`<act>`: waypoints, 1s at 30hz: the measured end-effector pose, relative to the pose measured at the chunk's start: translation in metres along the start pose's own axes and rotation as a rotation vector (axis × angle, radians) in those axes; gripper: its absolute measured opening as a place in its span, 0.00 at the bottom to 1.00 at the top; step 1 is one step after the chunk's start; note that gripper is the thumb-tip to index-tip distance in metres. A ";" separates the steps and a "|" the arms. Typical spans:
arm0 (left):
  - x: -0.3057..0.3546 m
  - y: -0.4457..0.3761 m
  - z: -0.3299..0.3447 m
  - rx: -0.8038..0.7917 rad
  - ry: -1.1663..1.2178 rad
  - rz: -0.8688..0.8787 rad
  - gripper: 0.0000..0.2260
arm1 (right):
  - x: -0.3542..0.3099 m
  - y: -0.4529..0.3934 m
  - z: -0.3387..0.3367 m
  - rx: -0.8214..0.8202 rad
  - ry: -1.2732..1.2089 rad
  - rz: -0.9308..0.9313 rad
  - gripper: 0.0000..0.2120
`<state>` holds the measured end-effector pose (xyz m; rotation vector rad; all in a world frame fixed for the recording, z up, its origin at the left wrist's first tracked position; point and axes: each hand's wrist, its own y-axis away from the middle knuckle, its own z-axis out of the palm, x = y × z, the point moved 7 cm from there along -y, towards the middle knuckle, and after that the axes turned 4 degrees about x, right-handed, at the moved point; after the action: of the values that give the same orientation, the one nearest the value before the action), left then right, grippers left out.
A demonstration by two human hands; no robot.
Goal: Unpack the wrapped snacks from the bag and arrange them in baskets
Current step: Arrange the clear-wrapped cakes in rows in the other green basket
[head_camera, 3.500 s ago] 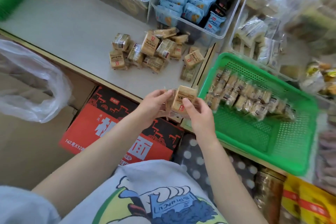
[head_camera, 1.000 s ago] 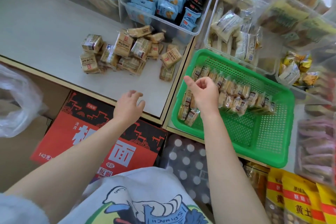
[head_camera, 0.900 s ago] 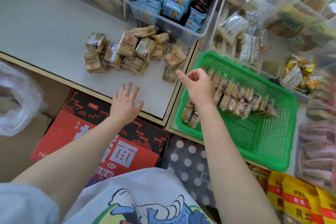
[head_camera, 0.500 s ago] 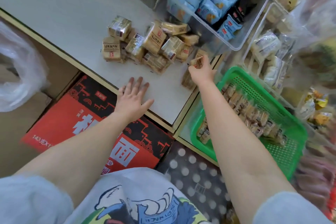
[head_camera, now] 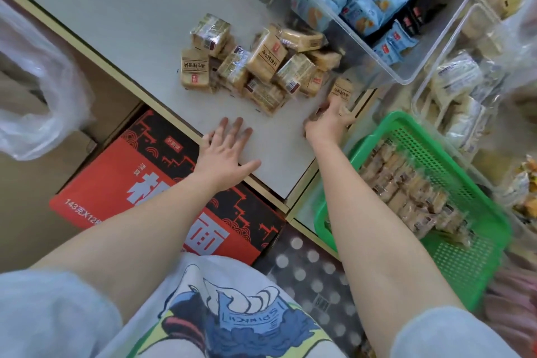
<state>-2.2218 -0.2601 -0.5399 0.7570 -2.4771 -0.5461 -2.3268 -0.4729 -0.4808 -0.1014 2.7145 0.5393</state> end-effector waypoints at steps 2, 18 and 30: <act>0.000 0.000 0.001 -0.007 -0.008 -0.001 0.36 | 0.002 0.008 0.001 -0.036 -0.133 0.036 0.23; 0.105 0.095 -0.093 -0.463 1.433 -0.042 0.17 | 0.013 0.183 -0.086 -0.424 -0.833 -0.168 0.27; 0.175 0.133 -0.085 -0.453 1.521 -0.126 0.24 | 0.089 0.209 -0.140 -0.192 -0.598 -0.147 0.32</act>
<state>-2.3561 -0.2831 -0.3475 0.7030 -0.8705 -0.3152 -2.4870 -0.3335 -0.3193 -0.1587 2.0561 0.6607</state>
